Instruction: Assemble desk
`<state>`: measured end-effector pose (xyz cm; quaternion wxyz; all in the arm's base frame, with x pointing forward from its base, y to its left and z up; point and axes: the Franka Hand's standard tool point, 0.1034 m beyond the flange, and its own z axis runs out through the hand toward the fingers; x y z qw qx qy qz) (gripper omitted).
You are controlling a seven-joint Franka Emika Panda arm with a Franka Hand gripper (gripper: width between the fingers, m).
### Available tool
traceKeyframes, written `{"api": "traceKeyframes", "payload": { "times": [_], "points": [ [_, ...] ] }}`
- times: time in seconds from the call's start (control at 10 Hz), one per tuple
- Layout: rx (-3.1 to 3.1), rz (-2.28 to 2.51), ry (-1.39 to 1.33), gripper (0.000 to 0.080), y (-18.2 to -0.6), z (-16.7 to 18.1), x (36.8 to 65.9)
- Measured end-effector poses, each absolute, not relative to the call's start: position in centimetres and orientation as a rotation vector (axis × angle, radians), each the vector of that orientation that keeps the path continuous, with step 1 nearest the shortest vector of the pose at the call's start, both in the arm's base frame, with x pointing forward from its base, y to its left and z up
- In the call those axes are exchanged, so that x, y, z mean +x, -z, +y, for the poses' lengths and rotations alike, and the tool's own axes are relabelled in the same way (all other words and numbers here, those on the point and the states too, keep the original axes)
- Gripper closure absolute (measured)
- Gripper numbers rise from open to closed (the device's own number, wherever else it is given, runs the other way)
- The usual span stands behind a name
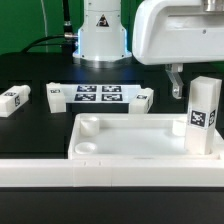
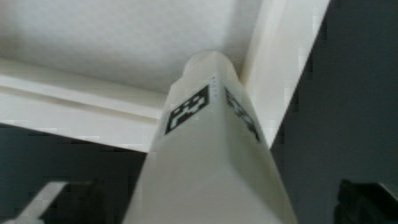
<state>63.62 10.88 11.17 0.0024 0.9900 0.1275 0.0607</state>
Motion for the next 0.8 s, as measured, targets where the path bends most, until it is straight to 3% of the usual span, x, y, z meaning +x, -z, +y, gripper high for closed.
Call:
{"api": "traceKeyframes", "payload": {
  "times": [0.4,0.6,0.7,0.8],
  "points": [
    [2.999,0.81,-0.179,0.0151,-10.99,10.65,63.59],
    [3.001,0.802,-0.179,0.0198,-10.98,10.58,63.6],
    [3.001,0.801,-0.179,0.0373,-10.97,10.56,63.6],
    [3.007,0.785,-0.179,0.0373,-10.96,10.58,63.6]
  ]
}}
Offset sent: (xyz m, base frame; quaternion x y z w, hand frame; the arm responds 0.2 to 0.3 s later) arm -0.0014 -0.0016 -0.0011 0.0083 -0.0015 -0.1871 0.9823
